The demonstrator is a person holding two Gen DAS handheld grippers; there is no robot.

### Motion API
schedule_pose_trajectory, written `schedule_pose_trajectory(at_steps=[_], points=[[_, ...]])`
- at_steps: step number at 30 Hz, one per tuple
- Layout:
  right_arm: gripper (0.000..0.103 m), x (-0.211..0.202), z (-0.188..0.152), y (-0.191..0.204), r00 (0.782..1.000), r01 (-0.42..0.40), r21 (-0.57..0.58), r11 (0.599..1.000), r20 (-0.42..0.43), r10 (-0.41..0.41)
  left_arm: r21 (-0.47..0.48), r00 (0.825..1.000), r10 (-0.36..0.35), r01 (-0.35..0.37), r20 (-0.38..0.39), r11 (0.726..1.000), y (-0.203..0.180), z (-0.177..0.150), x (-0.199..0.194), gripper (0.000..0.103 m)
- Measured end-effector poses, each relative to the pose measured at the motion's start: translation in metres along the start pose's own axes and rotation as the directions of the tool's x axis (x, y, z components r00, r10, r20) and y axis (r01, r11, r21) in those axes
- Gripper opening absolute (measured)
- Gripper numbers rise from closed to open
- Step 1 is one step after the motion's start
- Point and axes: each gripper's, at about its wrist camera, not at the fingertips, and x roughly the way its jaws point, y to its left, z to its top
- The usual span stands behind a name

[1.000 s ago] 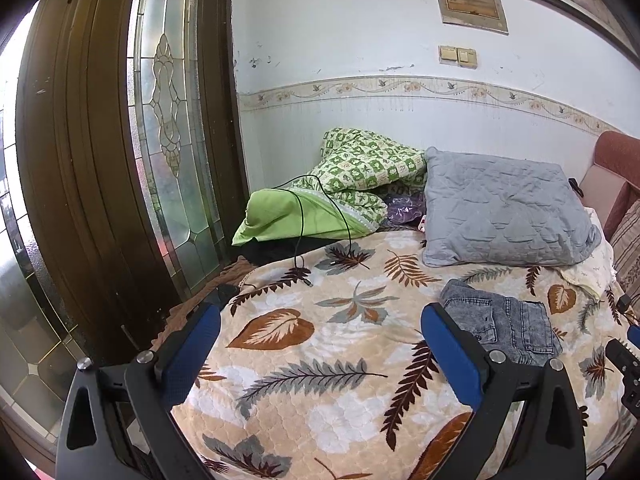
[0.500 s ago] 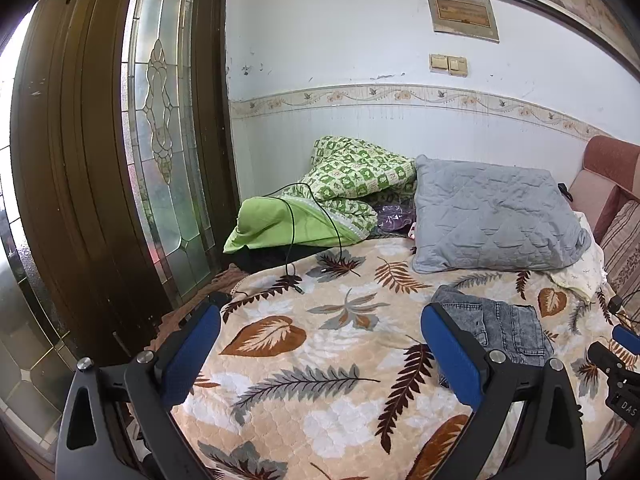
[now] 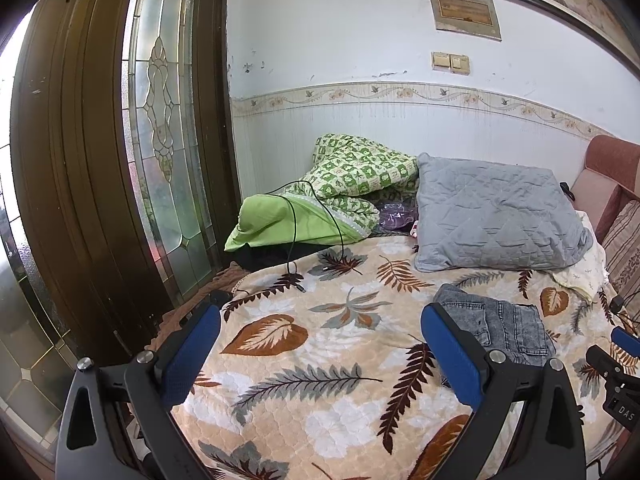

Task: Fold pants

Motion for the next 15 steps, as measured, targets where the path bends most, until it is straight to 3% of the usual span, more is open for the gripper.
schedule_pose_trajectory(at_steps=[15], points=[[0.071, 0.011, 0.005, 0.006, 1.0, -0.009, -0.017, 1.0, -0.002, 0.009, 0.011, 1.0, -0.01, 0.01, 0.0, 1.0, -0.003, 0.002, 0.008, 0.1]])
